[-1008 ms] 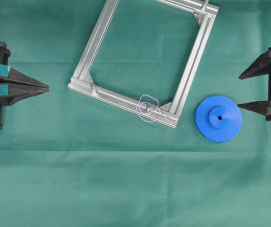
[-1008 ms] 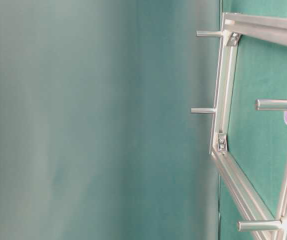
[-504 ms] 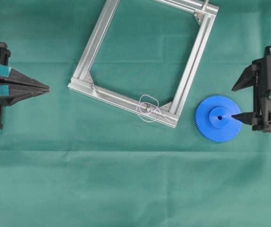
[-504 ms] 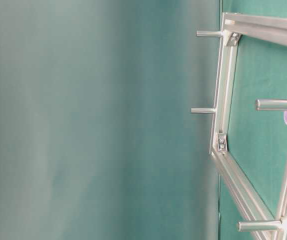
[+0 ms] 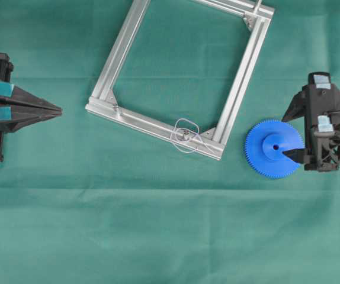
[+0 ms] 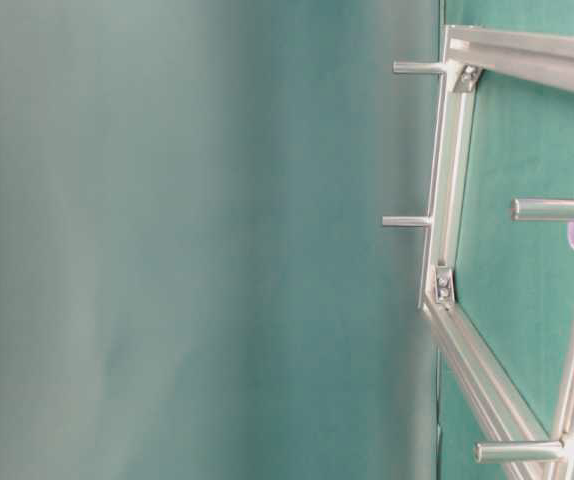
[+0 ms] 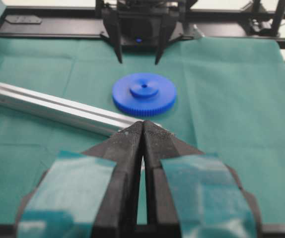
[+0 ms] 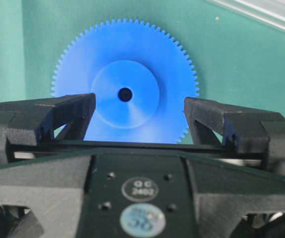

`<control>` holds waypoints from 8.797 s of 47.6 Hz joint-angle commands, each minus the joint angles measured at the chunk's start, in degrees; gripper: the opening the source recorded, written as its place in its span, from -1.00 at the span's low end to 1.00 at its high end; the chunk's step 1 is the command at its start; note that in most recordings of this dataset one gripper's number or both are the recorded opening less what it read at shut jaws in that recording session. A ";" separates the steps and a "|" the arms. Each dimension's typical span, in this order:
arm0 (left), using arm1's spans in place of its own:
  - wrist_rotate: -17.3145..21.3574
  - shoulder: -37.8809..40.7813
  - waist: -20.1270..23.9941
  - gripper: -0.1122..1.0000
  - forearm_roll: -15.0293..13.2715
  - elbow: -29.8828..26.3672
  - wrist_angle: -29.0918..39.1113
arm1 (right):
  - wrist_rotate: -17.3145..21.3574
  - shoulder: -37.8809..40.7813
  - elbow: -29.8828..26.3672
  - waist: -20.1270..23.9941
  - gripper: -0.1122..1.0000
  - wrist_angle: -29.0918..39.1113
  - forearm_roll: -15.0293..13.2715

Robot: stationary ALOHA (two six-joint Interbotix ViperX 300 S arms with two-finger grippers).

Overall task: Find the location of the shaft and insert the gear.
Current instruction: 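Lower the right gripper and close it on the blue gear hub, then lift the blue gear upright with the right gripper, then carry the gear left toward the frame's shaft with the right gripper, then align the gear's bore with the metal shaft, adjusting position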

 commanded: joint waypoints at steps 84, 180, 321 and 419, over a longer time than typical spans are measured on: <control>-0.09 0.35 0.09 -0.77 -0.09 -1.49 1.23 | 2.81 11.95 2.81 1.93 0.84 -11.87 0.97; -0.09 0.35 0.09 -0.77 -0.18 -1.58 1.67 | 2.64 7.47 -6.86 1.93 0.45 2.11 0.26; -0.26 0.35 0.09 -0.77 -0.18 -1.49 1.58 | 1.93 31.82 -41.04 1.85 0.45 7.65 -2.55; -0.44 0.35 0.09 -0.77 -0.18 -1.49 1.67 | 2.64 29.71 -37.00 1.49 0.45 3.69 -5.45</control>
